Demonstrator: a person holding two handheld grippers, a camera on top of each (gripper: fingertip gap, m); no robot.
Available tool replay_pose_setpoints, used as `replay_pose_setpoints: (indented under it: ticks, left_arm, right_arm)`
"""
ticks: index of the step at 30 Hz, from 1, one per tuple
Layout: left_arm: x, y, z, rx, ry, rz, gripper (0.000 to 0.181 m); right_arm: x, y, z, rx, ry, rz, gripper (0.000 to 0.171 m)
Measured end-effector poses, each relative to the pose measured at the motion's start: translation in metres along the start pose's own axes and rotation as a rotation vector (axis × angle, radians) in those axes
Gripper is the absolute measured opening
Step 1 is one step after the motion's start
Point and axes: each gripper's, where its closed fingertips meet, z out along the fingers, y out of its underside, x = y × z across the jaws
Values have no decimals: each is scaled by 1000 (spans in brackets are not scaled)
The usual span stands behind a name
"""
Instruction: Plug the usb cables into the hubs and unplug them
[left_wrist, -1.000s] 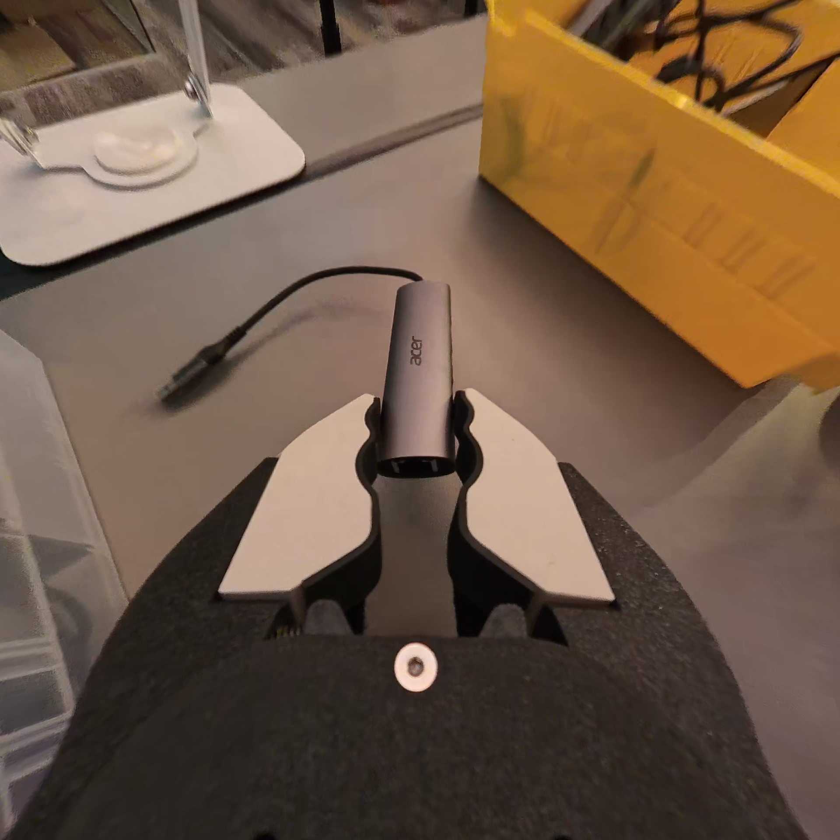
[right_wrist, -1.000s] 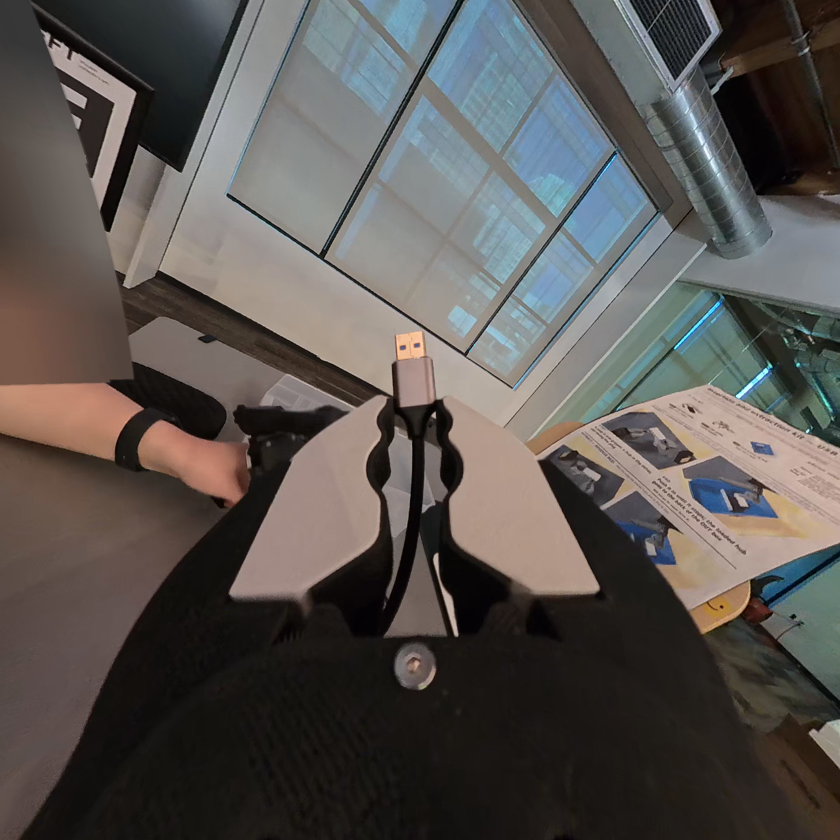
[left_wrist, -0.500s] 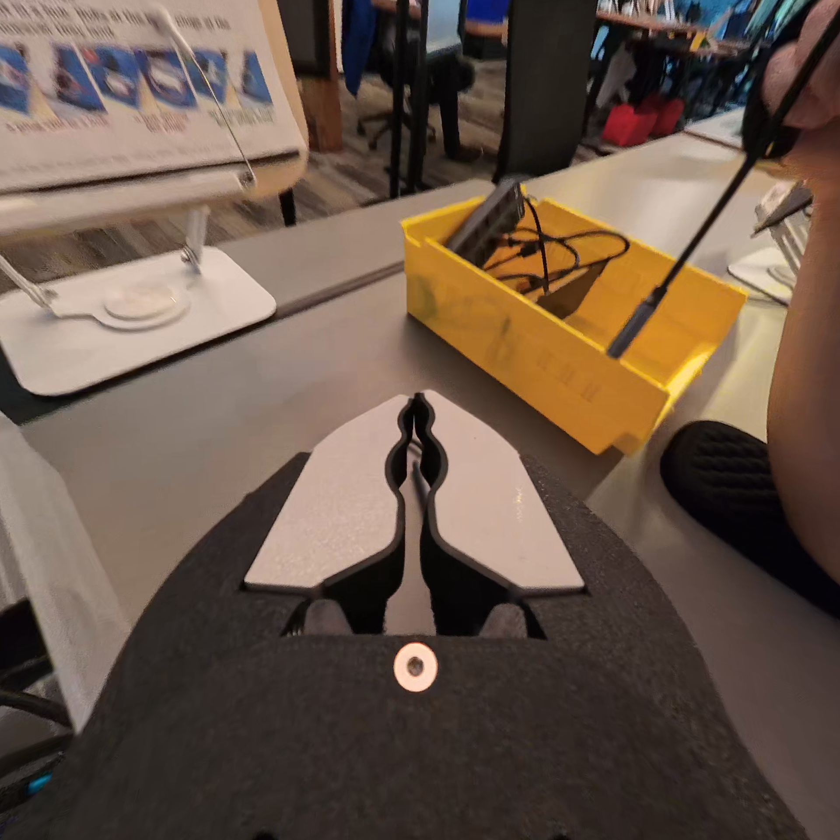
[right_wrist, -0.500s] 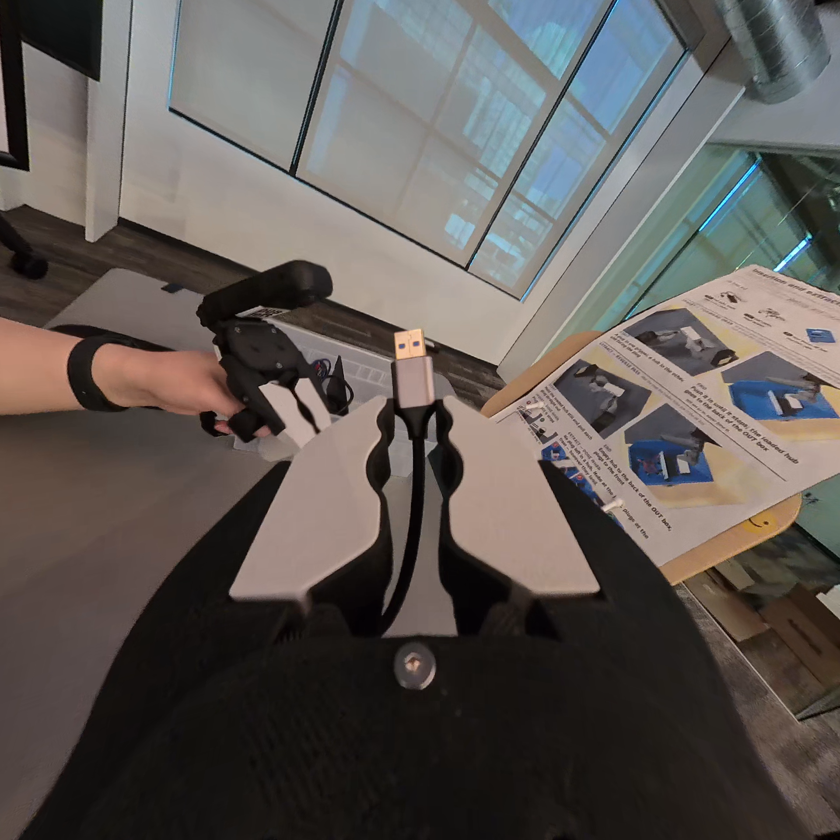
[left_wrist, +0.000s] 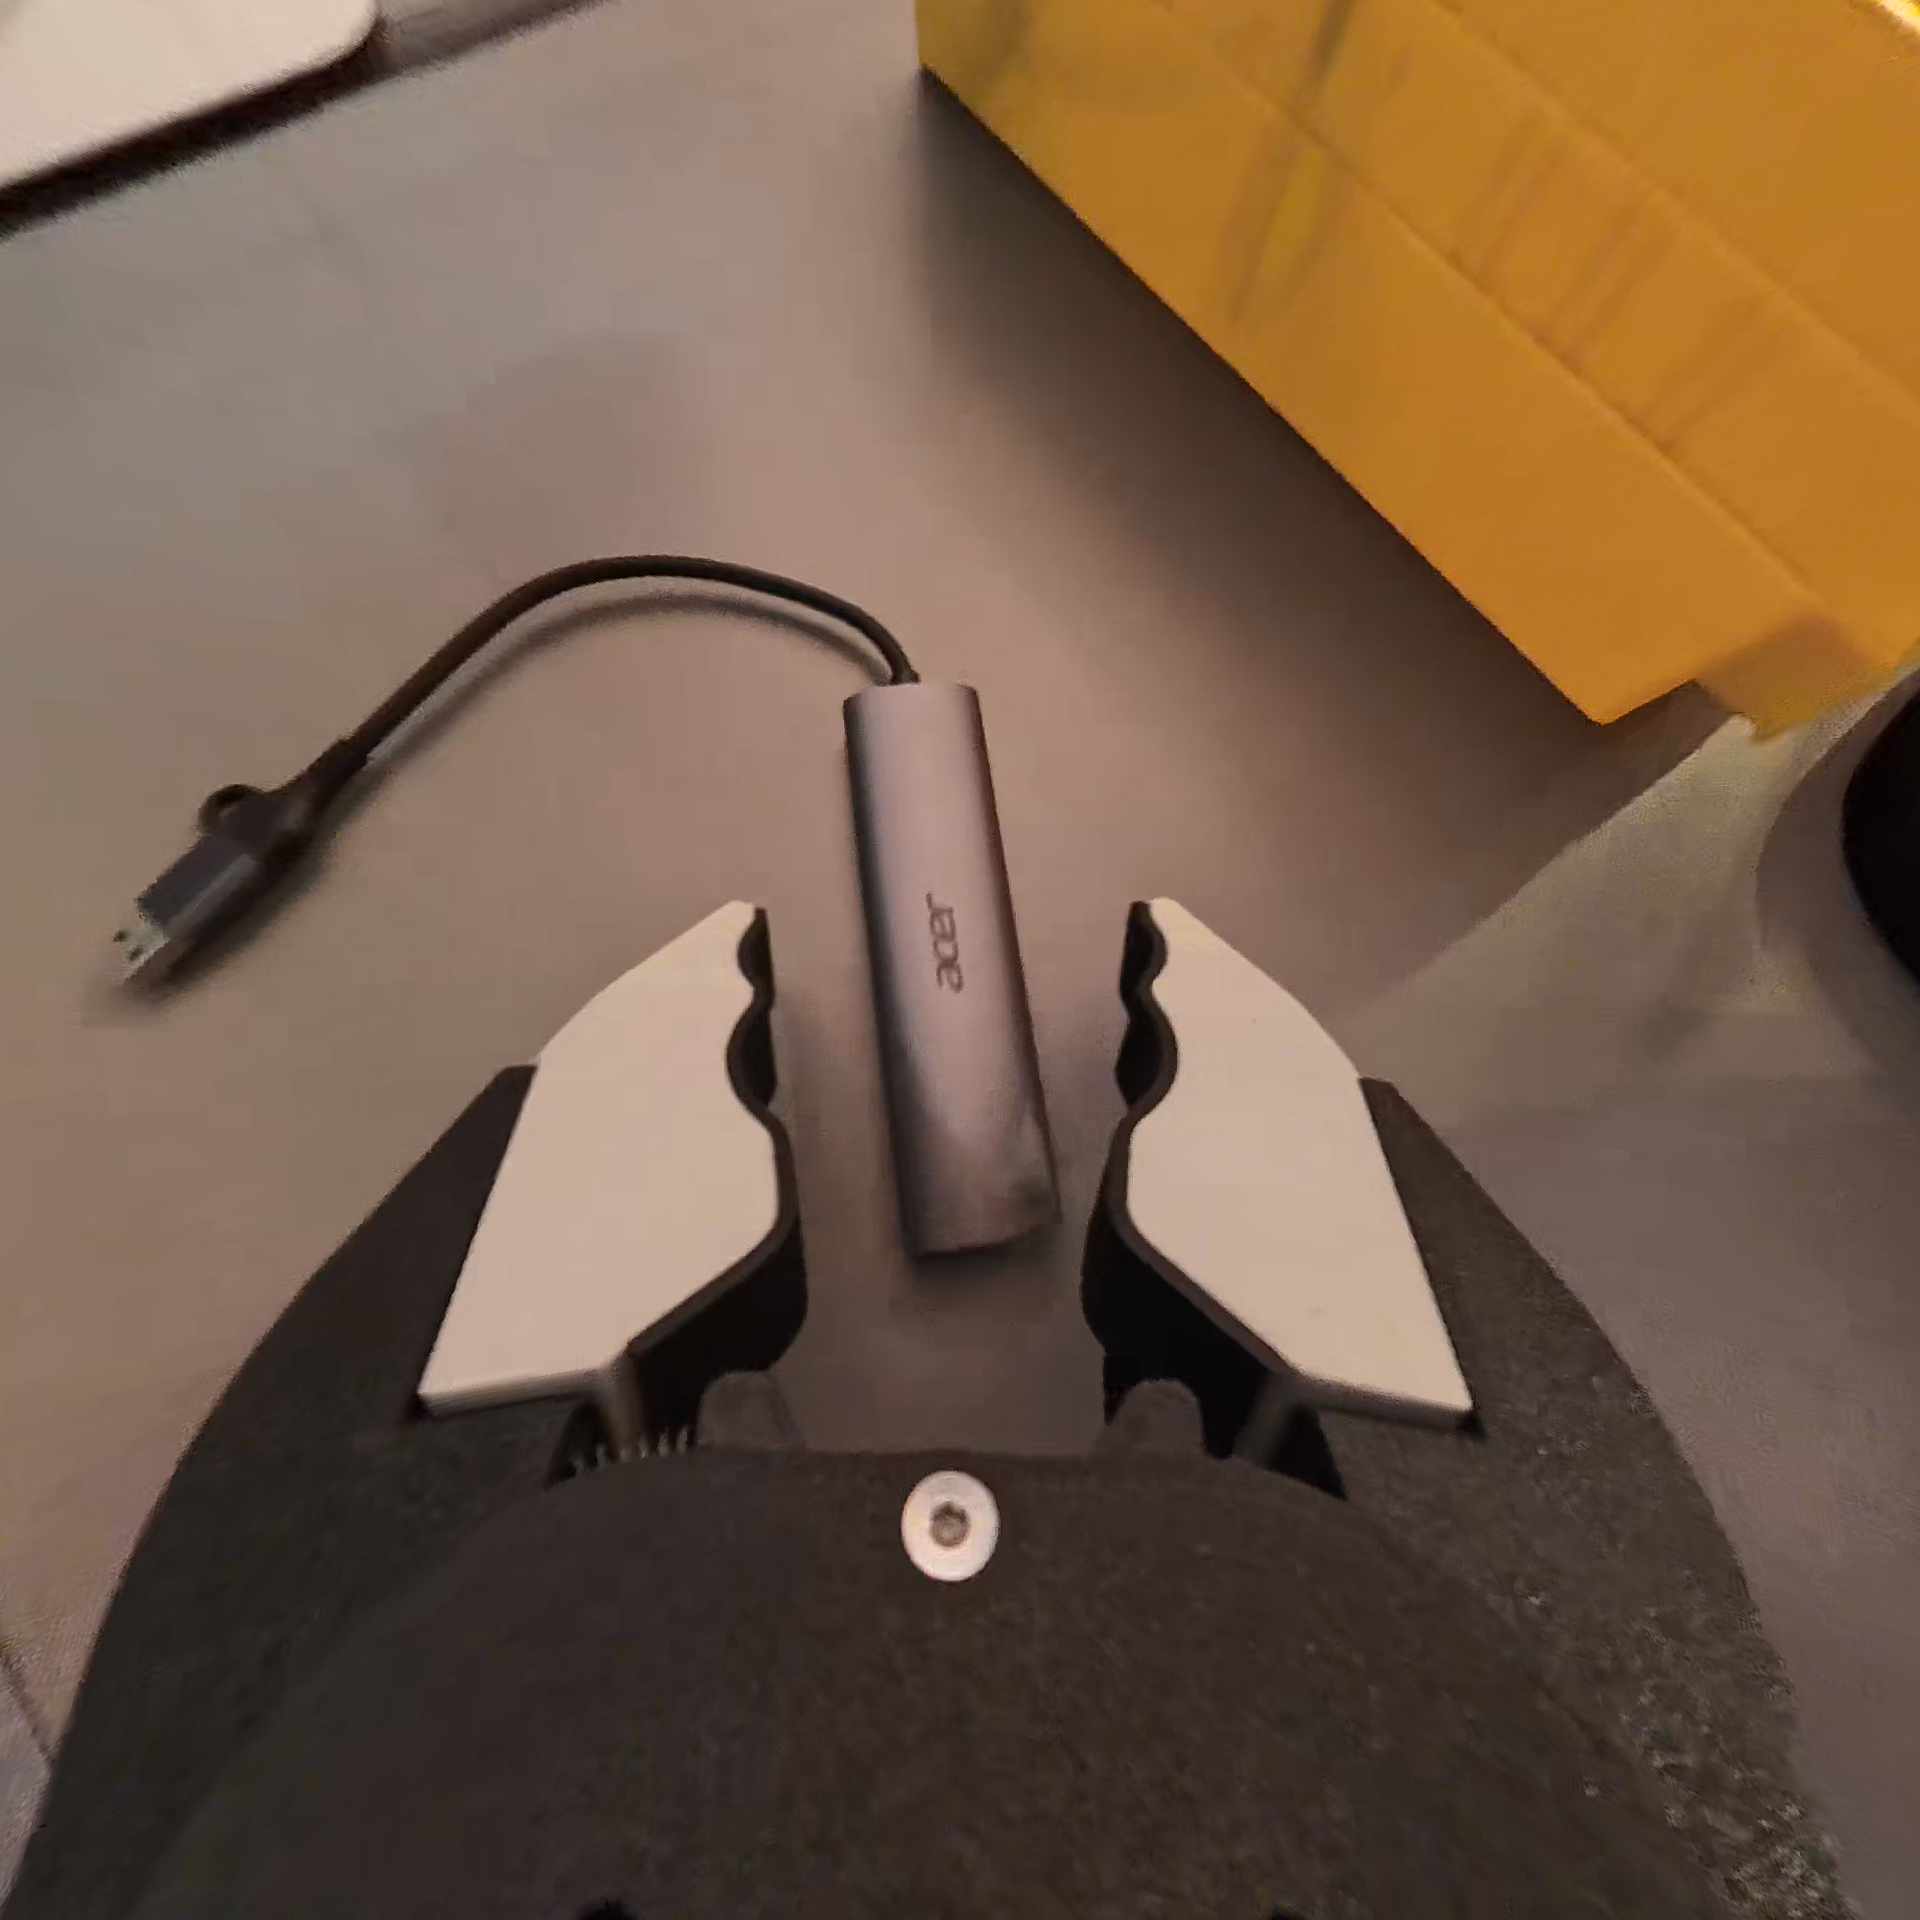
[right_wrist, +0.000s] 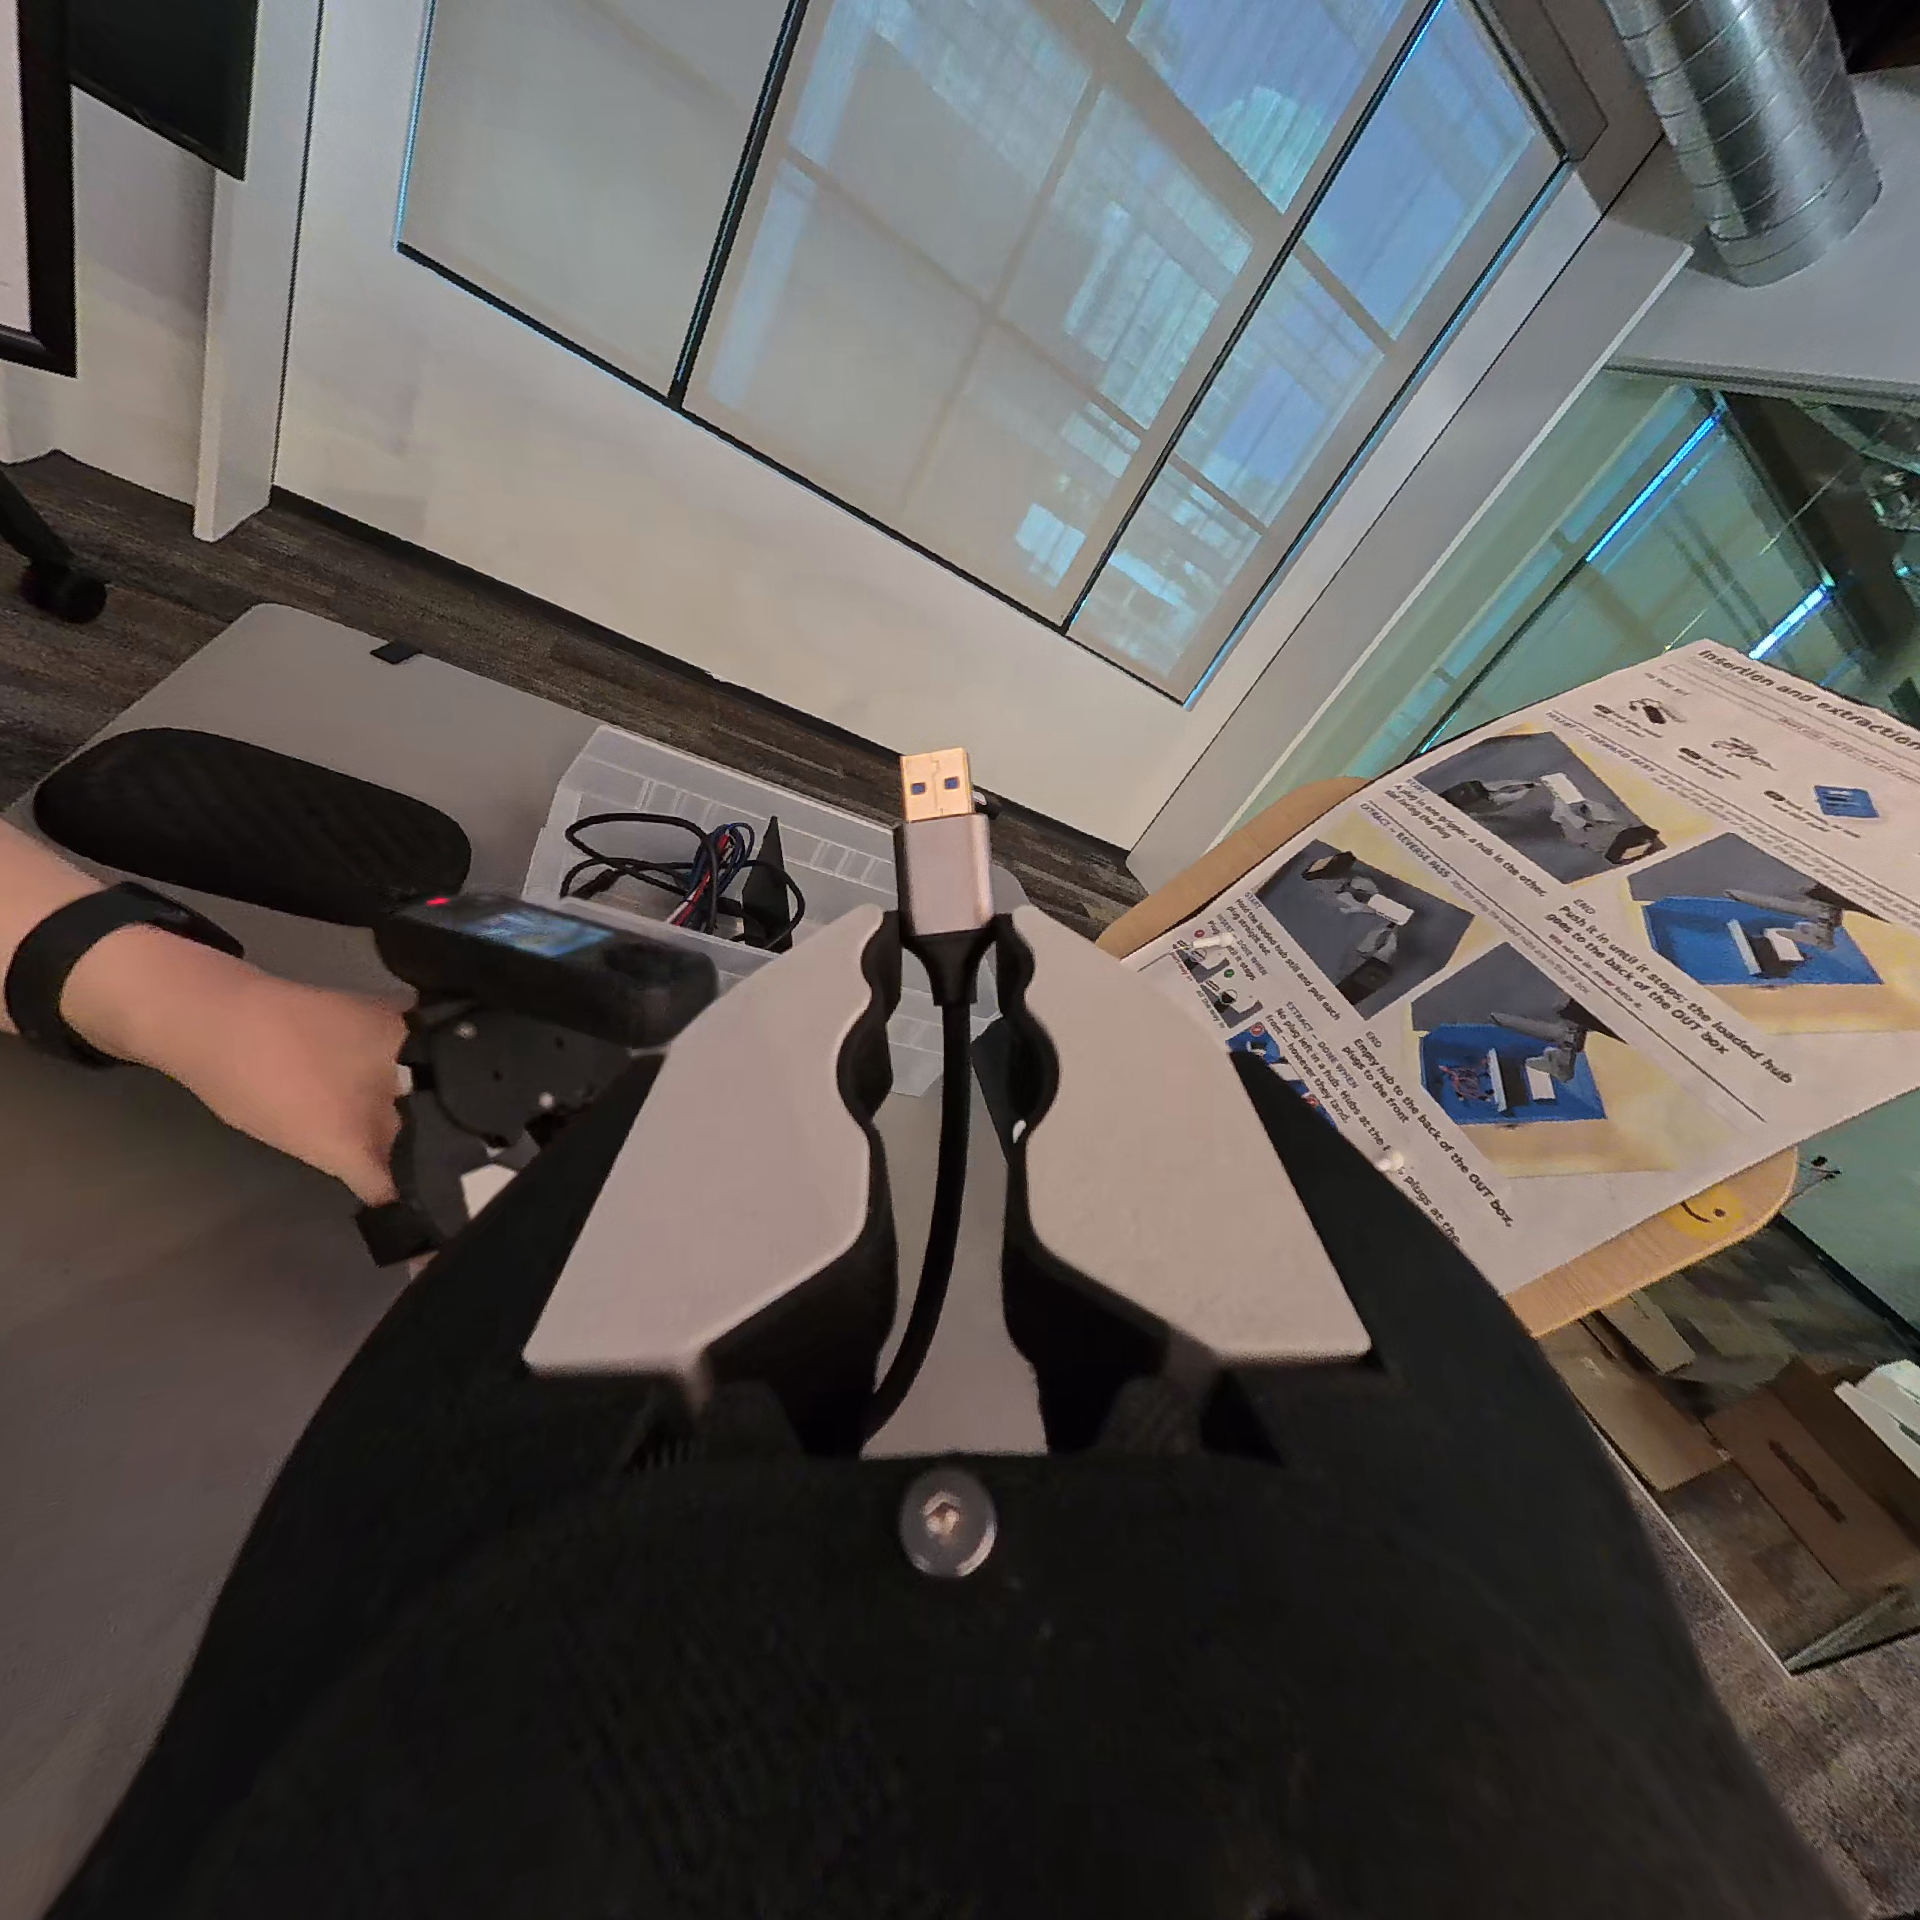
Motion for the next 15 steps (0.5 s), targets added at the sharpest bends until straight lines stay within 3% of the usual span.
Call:
replay_pose_setpoints:
  ticks: [3,6,11,15]
  left_arm:
    - [7,4,17,-132,48,-26,62]
    - [-4,10,21,-195,-43,25,55]
    - [-13,18,11,-174,-101,69,61]
    - [-9,20,10,-122,-50,48,56]
  right_arm:
    - [0,-2,-4,7,4,-5,17]
    - [1,-4,-8,16,5,-2,17]
    - [1,-7,-11,35,3,-7,17]
    - [3,-7,-14,39,9,-3,17]
